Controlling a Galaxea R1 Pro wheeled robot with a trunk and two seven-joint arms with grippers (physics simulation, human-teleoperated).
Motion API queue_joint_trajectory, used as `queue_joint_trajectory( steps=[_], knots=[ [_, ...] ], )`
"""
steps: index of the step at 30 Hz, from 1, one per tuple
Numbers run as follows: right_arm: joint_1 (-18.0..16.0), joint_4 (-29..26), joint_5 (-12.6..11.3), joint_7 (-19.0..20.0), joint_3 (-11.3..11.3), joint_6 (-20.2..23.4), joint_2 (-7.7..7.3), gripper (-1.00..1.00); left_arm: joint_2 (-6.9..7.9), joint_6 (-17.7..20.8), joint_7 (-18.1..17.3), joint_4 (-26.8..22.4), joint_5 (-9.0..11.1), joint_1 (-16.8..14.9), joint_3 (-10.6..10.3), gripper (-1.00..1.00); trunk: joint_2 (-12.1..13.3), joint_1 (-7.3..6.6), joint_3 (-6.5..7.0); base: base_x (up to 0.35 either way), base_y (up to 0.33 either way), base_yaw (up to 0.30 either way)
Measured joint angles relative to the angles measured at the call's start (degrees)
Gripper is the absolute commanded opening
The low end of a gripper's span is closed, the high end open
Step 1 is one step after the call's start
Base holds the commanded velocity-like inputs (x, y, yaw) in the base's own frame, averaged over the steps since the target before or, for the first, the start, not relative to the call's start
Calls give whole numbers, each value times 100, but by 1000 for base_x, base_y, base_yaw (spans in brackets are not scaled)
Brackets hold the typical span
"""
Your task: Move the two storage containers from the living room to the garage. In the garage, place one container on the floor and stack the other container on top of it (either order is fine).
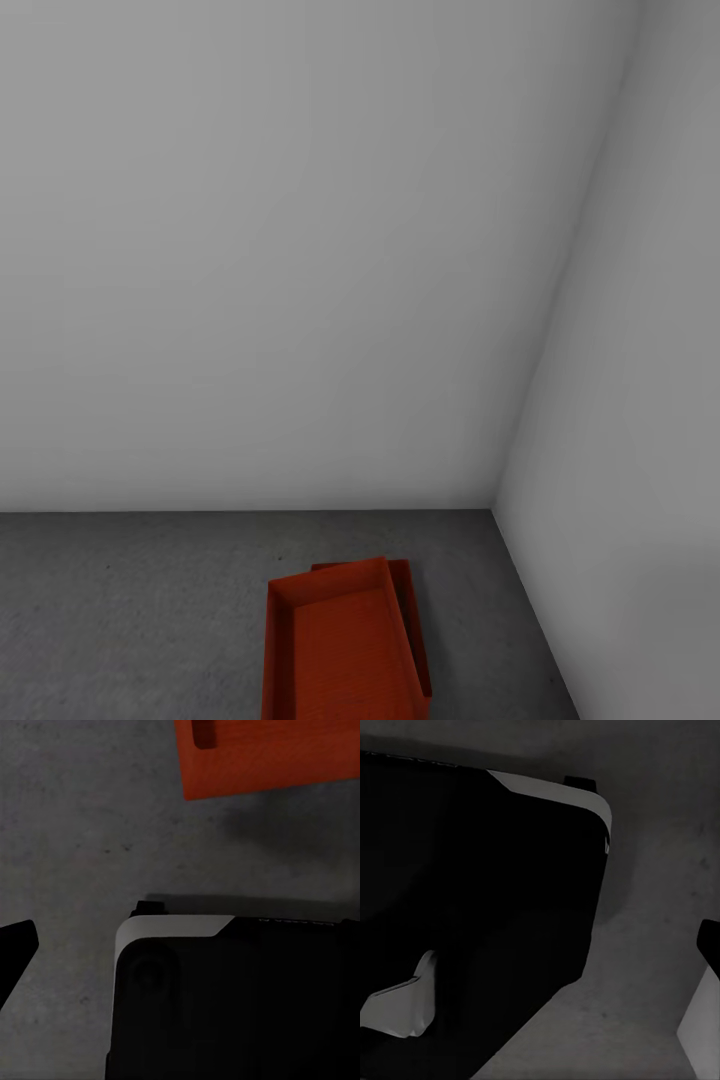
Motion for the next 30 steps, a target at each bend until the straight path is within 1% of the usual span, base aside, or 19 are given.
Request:
queue_joint_trajectory(
  steps=[30],
  knots=[
    [13,-4,0,0,-1,-1,0,100,0,0,0,-1,0,2,0,100,0,0,0,0,0,0]
  ],
)
